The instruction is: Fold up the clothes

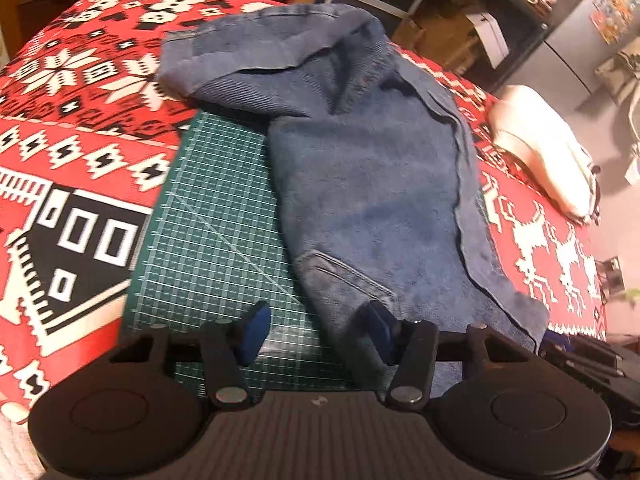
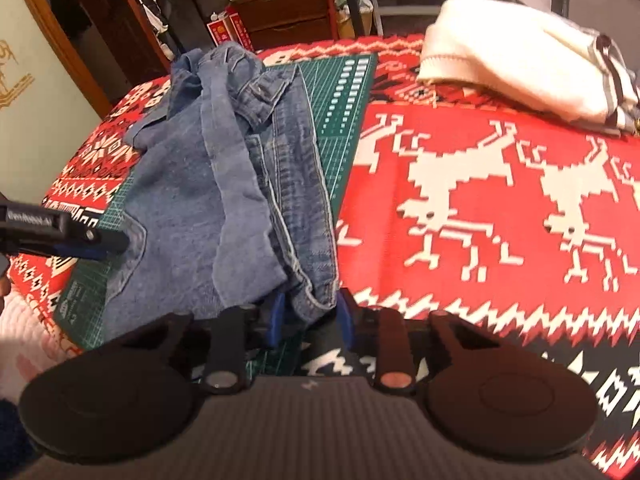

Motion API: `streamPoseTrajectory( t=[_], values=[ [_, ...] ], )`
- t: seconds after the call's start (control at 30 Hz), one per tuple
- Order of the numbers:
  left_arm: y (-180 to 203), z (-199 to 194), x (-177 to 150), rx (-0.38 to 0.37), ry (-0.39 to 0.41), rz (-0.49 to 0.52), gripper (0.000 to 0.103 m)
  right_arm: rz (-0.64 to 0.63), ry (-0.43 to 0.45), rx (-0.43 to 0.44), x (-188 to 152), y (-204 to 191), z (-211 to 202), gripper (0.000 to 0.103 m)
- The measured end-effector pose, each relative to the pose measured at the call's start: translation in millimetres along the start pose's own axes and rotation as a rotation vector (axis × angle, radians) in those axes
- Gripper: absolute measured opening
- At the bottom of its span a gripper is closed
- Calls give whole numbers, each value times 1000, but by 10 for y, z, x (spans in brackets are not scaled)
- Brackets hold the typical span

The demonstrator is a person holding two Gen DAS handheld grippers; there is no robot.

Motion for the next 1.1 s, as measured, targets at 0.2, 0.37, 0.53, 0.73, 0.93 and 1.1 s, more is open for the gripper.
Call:
streamPoseTrajectory(
  t=[0.2,0.37,0.53,0.73,0.93,1.1],
  values=[
    [174,128,-87,-51,-57,11,40,30,11,18,65,30,2,20],
    [286,193,-114,-39,-64,26,40,73,20,32,179,93,48,11],
    [273,194,-118,-58,-78,24,40,102,-3,53,165,192,61,28],
    [311,239,-130,-78,-92,2,44,77,-20,50,-46,277,-29,39],
    [500,346,-72,-144,-118,-32,45,63,-26,72,-113,253,-119,44],
    [782,538,1,-151,-112,-10,57,100,-3,48,-60,371,-199,48]
  ],
)
Point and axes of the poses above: each gripper's, at about its wrist camera, not at the fingertips, and z roughly the way its jaws point, y to its right, x to its top, the point moved 4 cm from there along z, roughly the way its jaws point, and after that the axes turned 11 degrees about -x, right-handed, at the moved point
